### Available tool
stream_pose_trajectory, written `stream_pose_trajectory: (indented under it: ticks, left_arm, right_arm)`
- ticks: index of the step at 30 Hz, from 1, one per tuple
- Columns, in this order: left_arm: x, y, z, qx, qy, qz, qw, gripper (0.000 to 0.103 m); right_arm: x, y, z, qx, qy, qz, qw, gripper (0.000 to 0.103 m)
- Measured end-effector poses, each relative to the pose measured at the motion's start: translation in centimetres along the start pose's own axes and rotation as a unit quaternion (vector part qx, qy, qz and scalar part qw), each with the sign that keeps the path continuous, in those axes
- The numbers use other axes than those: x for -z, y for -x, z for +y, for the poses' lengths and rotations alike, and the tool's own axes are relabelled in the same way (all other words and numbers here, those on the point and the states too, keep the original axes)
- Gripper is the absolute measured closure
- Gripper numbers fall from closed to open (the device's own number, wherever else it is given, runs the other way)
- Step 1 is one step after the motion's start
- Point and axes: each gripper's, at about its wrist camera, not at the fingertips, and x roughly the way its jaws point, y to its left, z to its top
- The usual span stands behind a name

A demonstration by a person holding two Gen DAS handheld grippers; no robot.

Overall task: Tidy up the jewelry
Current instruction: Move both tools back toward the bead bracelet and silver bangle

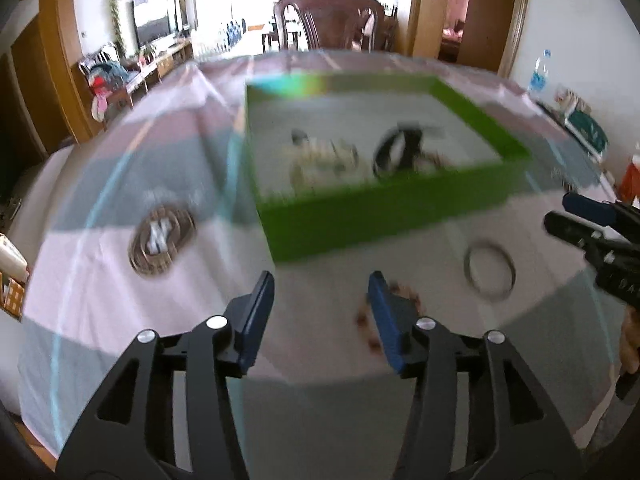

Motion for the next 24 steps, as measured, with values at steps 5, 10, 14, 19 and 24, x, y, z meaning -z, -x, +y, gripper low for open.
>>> stream_pose_trajectory:
  ticks: [5, 10, 14, 19, 24]
  left_arm:
    - [2.0, -1.2, -2.0, 0.016, -0.022, 0.019, 0.9994, 0.044]
    - [2.6, -2.2, -1.9, 0.011, -0.014, 0.034, 0.9992, 0.043]
    - [2.5, -2.2, -2.3, 0.013, -0.012, 0.034, 0.9993, 0.037]
    - [2.8, -2.2, -2.2, 0.009, -0.012, 0.034, 0.9993, 0.036]
    - [2.6, -2.3, -2.2, 0.011, -0.012, 0.034, 0.9993, 0.036]
  right_arm:
    - [1.9, -1.7, 1.4, -0.010, 0.007, 0.030, 0.999, 0.039]
    - [2.1, -1.8, 3.3, -0.031, 0.034, 0.023, 0.999, 0.039]
    - [1.5, -3.3, 4.5, -0.043, 0.044, 0.037, 0.997, 0.039]
    - [2.1, -4.9, 4.6, -0.059, 0.041, 0.081, 0.994, 0.040]
    - [3.6, -3.7, 4.5, -0.051, 0.058, 0.090, 0.993, 0.040]
